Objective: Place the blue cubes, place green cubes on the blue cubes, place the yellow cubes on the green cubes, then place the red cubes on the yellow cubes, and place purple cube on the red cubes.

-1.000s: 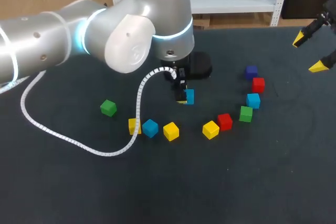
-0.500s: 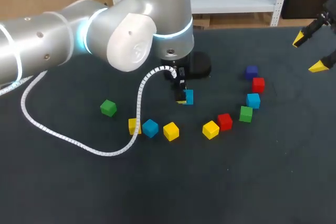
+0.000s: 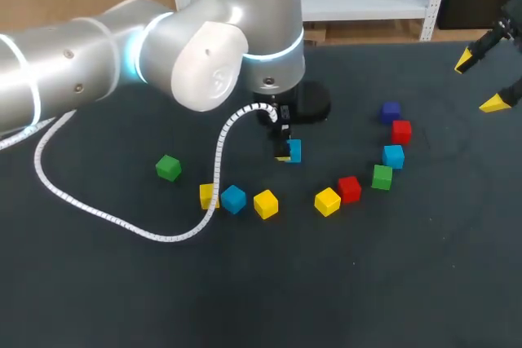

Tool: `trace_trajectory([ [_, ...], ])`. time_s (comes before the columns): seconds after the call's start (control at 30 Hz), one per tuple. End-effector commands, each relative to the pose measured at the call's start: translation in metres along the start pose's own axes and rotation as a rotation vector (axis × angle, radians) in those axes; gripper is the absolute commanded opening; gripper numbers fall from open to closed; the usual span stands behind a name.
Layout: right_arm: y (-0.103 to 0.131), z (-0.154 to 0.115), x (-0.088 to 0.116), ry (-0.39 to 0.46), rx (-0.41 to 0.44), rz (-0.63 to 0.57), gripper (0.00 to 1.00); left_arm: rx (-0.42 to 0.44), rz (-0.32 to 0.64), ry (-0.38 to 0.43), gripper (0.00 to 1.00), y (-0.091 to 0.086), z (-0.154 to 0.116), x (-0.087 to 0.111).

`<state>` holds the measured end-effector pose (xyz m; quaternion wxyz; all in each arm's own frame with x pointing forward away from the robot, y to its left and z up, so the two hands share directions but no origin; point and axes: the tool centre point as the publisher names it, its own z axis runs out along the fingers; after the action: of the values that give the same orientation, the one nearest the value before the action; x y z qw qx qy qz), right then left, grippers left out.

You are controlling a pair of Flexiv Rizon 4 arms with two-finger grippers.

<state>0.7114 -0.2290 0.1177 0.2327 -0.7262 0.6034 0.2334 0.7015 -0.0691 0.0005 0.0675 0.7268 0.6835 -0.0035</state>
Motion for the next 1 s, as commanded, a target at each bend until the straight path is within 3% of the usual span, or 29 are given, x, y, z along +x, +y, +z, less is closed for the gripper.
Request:
trace_trajectory([
  [0.03, -0.0004, -0.0001, 0.0003, -0.002, -0.001, -0.001, 1.00, 0.004, -0.002, 0.006, 0.00, 0.0027, 0.0012, -0.0014],
  [0.53, -0.0004, -0.0001, 0.0003, -0.002, -0.001, -0.001, 1.00, 0.003, -0.014, 0.007, 0.04, 0.0041, 0.0026, 0.0008],
  [0.77, -0.0004, -0.0001, 0.0003, -0.002, -0.001, -0.001, 1.00, 0.004, -0.015, 0.012, 0.22, 0.0039, 0.0030, 0.0011],
  [1.0, -0.0004, -0.0001, 0.0003, -0.002, -0.001, -0.001, 1.00, 0.006, -0.016, 0.015, 0.30, 0.0032, 0.0036, 0.0010],
])
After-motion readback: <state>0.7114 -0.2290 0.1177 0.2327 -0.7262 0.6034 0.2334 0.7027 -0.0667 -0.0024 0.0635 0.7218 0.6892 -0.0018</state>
